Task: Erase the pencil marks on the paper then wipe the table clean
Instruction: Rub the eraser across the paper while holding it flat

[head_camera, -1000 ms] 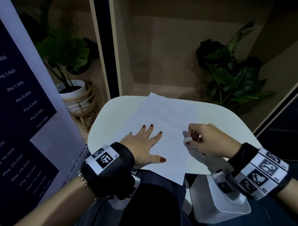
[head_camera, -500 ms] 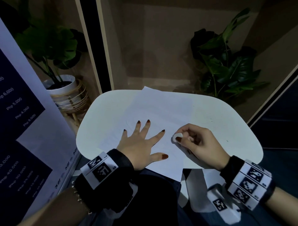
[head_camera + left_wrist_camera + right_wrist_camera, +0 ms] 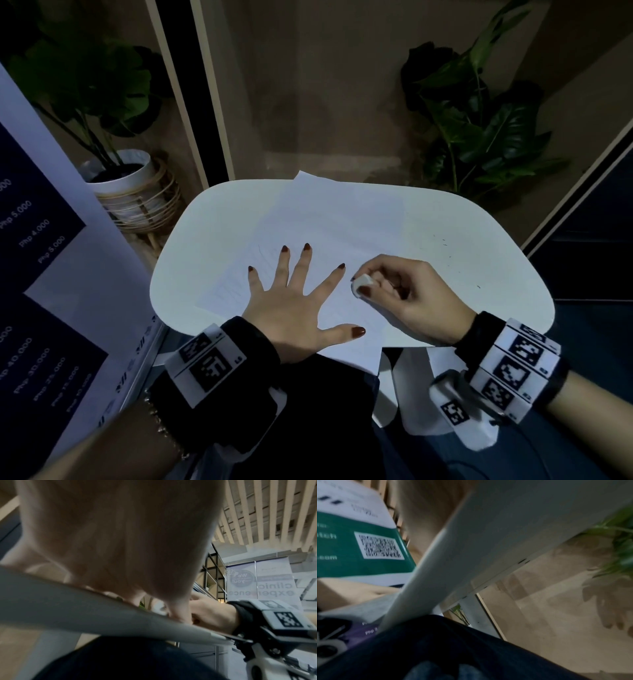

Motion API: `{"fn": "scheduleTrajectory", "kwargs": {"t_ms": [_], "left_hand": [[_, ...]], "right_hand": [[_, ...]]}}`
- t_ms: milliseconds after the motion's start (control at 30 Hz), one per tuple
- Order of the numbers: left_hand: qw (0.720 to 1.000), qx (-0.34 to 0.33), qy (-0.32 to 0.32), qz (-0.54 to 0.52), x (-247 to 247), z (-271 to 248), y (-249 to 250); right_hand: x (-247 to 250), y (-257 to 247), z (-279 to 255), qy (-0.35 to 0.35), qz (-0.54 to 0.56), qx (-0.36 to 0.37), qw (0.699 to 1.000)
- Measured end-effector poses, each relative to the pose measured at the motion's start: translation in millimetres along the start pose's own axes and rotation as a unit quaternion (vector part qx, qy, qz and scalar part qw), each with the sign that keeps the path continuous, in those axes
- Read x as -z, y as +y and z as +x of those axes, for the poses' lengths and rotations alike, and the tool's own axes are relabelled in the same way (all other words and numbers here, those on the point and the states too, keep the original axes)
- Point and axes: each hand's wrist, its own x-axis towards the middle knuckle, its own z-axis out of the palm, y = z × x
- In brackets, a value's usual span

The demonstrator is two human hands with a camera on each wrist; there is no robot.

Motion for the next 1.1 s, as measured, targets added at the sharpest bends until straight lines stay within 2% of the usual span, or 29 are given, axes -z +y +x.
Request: {"fn": "scheduleTrajectory", "kwargs": {"t_ms": [133,267,400,567,700,833,967,1100], "left_hand": [[1.000,-0.002,-0.009,0.002,0.7,-0.4,0.2],[1.000,0.000,-0.015,0.004,1.5,0.2,0.3],[1.000,-0.001,-0.019,0.005,2.6,0.1,0.6],[1.000,0.000,-0.023,0.004,4.1,-2.4,0.9],[1.000,-0.001,-0.024,0.010,4.1,-2.6,1.1],[1.000,0.001,-0.019,0.007,3.1,-1.2,1.7],[1.000,0.002,-0.019,0.001,1.8,-0.4,0.5],[1.000,0.004,-0.014,-0.003,1.4,0.3,1.3]], "right_hand": [[11.0,1.2,-1.7,-0.092,0.023,-0.008,0.995],[6.4,-1.8,-0.5,-0.032,0.030,-0.013,0.999],[10.7,-0.3,-1.3,-0.090,0.024,-0.016,0.995],[2.6,-2.2,-1.7,-0.019,0.019,-0.016,1.000],[6.2,-2.9,-3.8,-0.089,0.038,-0.015,0.995],[2.6,-1.5,-1.5,-0.009,0.028,-0.017,0.999],[5.2,-1.6,-2.5,-0.073,0.035,-0.012,0.997],[2.4,-1.6,-2.3,-0.023,0.023,-0.013,0.999]]}}
